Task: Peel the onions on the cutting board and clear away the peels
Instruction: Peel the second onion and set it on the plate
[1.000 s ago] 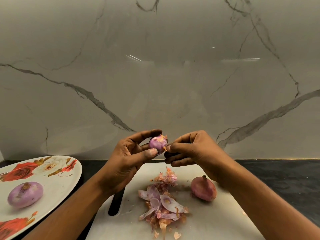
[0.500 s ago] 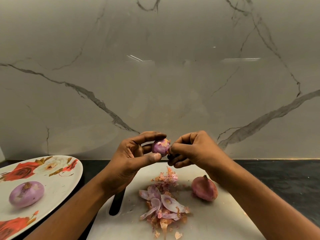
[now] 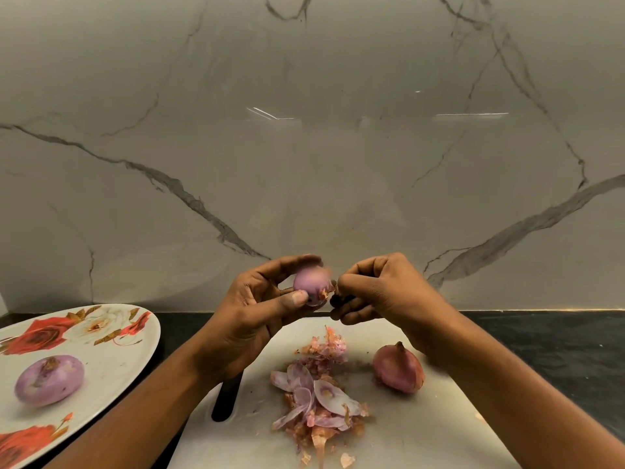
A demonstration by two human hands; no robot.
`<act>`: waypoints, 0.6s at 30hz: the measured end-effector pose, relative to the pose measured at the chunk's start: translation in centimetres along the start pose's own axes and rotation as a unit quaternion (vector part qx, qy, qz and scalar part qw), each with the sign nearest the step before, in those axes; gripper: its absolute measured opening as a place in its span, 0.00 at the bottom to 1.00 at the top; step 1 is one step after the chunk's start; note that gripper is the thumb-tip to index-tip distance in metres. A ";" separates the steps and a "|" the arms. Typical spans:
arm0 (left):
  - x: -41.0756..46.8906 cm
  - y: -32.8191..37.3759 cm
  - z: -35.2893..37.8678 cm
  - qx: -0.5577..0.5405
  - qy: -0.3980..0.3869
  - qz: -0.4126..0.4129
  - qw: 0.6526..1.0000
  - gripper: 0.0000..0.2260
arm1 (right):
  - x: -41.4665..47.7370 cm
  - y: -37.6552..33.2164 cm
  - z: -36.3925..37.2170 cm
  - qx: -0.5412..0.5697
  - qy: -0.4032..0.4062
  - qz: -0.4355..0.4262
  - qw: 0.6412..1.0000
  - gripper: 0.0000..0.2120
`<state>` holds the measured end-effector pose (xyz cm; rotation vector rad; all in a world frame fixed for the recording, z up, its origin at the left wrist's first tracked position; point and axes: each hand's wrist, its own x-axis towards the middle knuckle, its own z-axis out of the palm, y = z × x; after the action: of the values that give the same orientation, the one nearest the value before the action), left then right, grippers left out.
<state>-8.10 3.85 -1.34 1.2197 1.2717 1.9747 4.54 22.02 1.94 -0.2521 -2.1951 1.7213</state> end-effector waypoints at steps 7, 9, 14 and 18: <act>0.3 0.5 -0.6 -0.118 0.001 -0.010 0.993 0.18 | 0.1 0.0 0.1 0.017 0.029 -0.032 0.999 0.05; 0.4 0.3 -0.7 -0.104 0.003 -0.008 0.995 0.19 | 0.0 -0.3 -0.1 0.026 0.029 -0.062 0.997 0.06; 0.4 0.0 -0.7 -0.067 0.018 -0.014 0.997 0.21 | 0.0 0.0 0.3 -0.047 0.026 -0.124 0.991 0.12; 0.5 0.0 -0.7 -0.059 0.031 -0.016 0.998 0.20 | 0.3 0.4 0.3 -0.058 0.027 -0.128 0.990 0.10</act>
<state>-8.95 3.87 -1.24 1.0840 1.1781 2.0483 4.12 21.98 1.56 -0.0413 -2.1819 1.4369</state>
